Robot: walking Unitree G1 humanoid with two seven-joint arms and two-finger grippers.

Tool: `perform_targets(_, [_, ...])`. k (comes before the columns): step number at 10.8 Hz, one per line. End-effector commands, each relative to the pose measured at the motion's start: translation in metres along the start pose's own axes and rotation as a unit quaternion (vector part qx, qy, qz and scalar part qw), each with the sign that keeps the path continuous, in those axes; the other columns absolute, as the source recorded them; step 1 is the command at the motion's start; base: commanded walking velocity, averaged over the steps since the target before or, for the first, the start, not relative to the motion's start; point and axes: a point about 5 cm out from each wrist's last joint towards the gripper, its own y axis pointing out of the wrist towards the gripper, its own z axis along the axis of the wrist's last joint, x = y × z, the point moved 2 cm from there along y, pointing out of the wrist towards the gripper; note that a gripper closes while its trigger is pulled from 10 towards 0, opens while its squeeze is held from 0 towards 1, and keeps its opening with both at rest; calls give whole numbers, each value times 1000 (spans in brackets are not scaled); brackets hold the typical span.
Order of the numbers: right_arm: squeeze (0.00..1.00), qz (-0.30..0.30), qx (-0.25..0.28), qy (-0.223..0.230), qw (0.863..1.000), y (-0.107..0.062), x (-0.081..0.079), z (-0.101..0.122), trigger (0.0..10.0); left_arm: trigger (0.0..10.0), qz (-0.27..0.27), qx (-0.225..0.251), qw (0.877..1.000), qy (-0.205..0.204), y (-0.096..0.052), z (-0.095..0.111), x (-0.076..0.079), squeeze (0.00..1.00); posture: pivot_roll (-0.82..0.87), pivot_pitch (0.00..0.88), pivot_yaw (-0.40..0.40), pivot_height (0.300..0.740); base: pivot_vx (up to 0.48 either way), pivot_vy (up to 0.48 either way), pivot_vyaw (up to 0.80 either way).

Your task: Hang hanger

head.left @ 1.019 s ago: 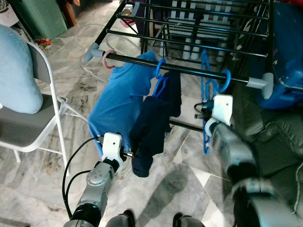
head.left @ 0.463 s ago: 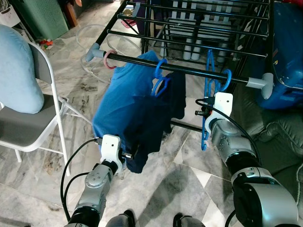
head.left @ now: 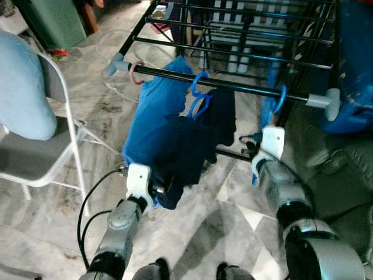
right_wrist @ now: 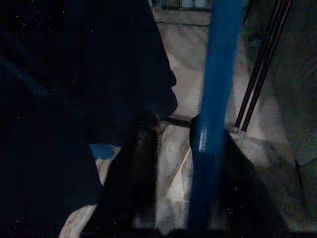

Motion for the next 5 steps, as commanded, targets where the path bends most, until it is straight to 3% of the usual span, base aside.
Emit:
perform_targets(1, [1000, -4, 5, -9, 1000, -3, 0, -5, 10000, 10000, 13, -14, 1000, 1, -1, -5, -3, 0, -70, 146, 112, 740, 0, 0, 0])
perform_targets(5, [1000, 12, 87, -67, 994, -21, -5, -4, 10000, 10000, 34, -15, 999, -1, 3, -5, -2, 0, -101, 162, 98, 740, 0, 0, 0])
